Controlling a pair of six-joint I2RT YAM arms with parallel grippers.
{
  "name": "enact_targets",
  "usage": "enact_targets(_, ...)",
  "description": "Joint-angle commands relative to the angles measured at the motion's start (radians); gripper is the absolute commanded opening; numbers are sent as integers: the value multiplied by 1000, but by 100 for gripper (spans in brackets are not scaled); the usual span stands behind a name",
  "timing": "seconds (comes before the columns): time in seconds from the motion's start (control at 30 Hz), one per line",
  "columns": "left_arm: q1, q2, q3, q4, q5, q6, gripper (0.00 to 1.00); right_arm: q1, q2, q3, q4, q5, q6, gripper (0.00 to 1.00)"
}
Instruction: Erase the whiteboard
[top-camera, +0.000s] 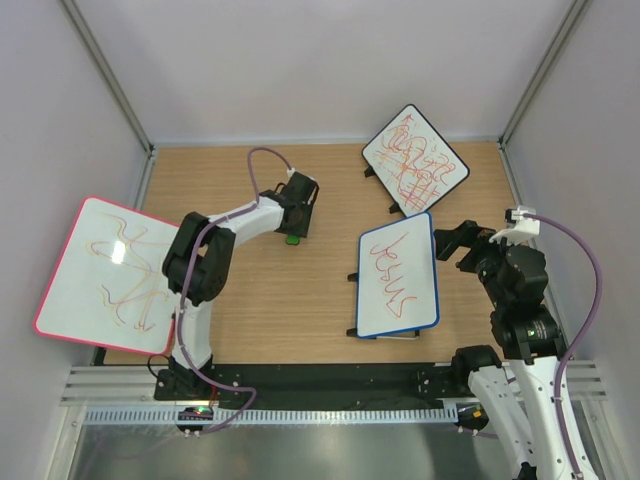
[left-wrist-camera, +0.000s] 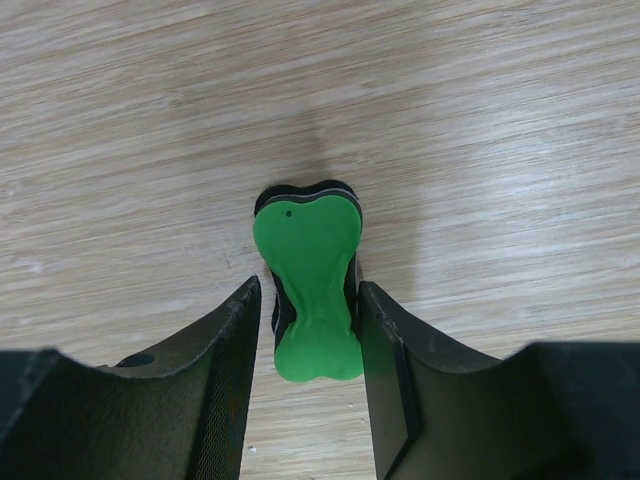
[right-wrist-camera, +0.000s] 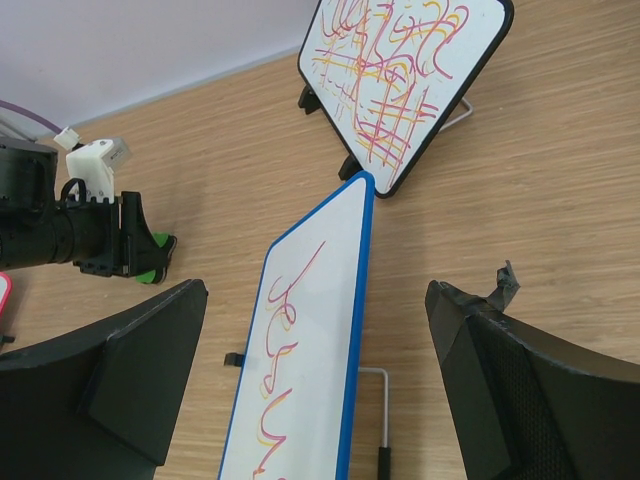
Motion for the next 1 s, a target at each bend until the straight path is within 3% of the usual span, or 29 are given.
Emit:
enact_targets(0.0,-4,2,42,30,-13,7,44,-2,-5,-3,5,5,-14,100)
enact_targets(0.37,-5,-6,57,35,-30,18,49,-1,-1,-8,7,5,-17,100)
enact_targets(0.7,-5,6,55,35,-11,7,41,-2,-5,-6,2,5,-18,100)
enact_targets(0.97,-5,31,48,25,-22,2,41,-2,-11,-3,1,5,-18,100)
